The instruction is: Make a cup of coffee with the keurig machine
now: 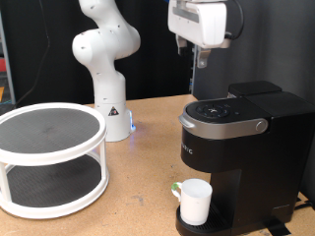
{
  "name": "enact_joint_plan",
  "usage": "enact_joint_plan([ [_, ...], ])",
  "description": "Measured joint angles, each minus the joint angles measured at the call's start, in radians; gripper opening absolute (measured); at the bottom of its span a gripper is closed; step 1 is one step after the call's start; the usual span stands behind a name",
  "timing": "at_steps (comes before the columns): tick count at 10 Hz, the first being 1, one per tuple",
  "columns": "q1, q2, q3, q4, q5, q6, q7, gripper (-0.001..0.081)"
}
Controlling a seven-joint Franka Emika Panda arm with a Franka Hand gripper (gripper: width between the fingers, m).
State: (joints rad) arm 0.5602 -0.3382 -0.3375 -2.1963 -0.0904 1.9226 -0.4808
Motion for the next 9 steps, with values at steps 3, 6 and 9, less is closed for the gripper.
enact_joint_plan([
  [3,0.001,0.092,0.0,0.136,0.046,-0.041,0.001,0.0798],
  [6,0.002,0.182,-0.001,0.269,0.072,-0.094,0.001,0.0798],
  [9,0.002,0.243,0.004,0.329,0.073,-0.138,0.0,0.0798],
])
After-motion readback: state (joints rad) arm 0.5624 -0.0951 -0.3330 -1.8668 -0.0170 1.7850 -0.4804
